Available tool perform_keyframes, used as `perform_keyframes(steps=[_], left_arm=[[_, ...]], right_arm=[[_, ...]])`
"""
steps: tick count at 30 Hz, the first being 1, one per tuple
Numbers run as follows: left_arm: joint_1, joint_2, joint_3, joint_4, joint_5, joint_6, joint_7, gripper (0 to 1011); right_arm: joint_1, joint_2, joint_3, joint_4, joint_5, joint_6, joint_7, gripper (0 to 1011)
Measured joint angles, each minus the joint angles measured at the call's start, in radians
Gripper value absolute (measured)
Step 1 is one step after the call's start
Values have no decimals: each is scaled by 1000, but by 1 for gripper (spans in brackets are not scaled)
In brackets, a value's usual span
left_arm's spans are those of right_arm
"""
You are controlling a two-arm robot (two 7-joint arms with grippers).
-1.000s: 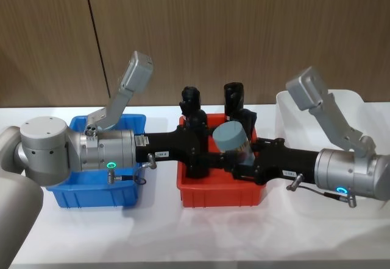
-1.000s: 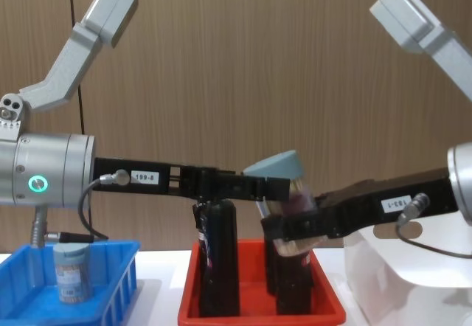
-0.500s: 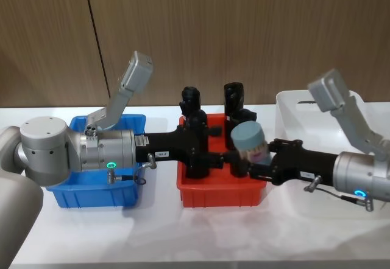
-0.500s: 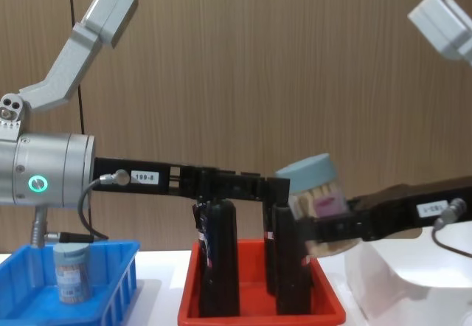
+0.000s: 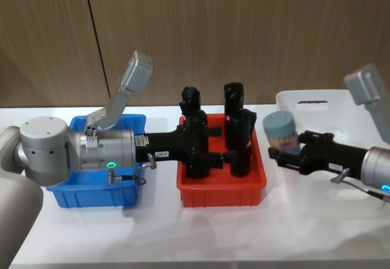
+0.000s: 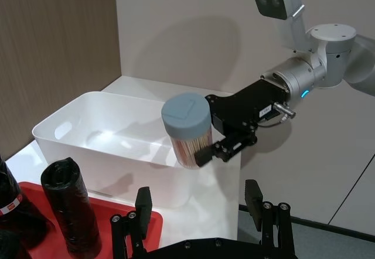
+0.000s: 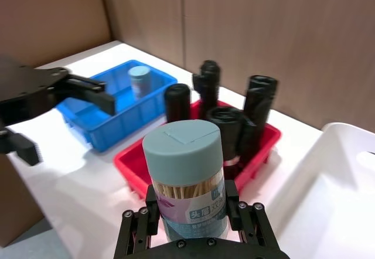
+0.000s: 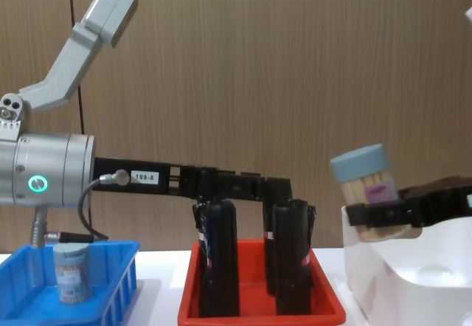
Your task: Pick the cotton swabs from the blue box and place them into the white box.
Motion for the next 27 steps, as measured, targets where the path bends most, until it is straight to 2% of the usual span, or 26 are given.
perform_keyframes(steps=[5, 12, 27], left_arm=[[0, 0, 0, 0, 0, 0, 0, 1004], [0, 0, 0, 0, 0, 0, 0, 1004], [0, 0, 0, 0, 0, 0, 0, 1004]], right_arm=[[7, 11, 17, 17, 14, -10, -35, 650], [29, 13, 29, 56, 12, -25, -74, 652], [89, -7, 25, 192, -44, -59, -106, 650]])
